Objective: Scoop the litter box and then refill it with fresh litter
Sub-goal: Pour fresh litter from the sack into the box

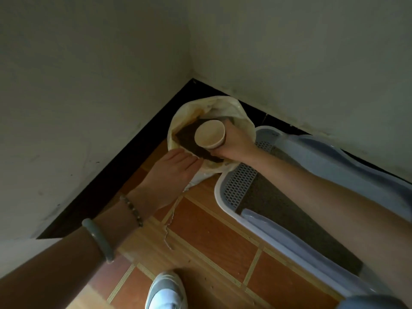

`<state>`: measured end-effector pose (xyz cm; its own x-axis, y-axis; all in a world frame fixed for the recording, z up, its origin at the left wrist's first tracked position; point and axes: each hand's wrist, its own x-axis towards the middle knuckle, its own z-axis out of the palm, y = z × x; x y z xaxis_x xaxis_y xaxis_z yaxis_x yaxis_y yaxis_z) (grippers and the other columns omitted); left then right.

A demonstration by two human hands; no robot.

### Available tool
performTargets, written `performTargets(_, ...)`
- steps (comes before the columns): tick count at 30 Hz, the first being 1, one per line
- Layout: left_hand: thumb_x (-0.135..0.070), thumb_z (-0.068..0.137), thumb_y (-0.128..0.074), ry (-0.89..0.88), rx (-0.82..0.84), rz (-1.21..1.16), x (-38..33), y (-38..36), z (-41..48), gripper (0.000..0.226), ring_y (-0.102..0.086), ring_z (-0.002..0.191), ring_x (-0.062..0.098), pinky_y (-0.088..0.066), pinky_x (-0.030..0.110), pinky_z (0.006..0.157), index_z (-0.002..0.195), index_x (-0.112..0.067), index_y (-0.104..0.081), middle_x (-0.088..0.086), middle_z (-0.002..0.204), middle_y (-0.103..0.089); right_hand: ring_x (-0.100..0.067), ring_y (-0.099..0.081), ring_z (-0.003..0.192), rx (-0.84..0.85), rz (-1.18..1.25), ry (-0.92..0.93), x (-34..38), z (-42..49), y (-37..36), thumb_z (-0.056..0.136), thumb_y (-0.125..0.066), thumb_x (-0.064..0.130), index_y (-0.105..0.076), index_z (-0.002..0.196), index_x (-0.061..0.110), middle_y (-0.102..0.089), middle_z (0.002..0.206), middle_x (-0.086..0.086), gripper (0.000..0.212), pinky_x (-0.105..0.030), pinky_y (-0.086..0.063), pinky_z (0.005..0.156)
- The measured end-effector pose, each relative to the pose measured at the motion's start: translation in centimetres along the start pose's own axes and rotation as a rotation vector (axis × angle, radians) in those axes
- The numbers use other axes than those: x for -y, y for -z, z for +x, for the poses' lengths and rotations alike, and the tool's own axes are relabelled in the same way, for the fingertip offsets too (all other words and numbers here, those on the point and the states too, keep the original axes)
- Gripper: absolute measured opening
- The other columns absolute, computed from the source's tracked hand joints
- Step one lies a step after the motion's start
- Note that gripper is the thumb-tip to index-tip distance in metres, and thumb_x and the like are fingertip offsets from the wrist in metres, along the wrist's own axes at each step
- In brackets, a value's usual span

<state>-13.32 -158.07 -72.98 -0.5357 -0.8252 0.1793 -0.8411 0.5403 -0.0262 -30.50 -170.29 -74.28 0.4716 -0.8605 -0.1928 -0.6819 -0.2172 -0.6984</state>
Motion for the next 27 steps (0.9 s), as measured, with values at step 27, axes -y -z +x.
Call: performTargets(27,-0.025,0.089,-0.044,0.325,0.082,-0.078,-2.7,5.7,-6.8,0.047,-0.056,0.117,0.031,-0.042,0.044,0.099,0.131,-0.004,-0.048,0.016,0.125,-0.060,-0.014,-0.047,0.123,0.029,0.069,0.229,7.9,-6.5,3.6,0.087,-0.064,0.019,-0.046,0.134,0.015,-0.051,0.134,-0.003,0.051,-0.031,-0.040,0.104)
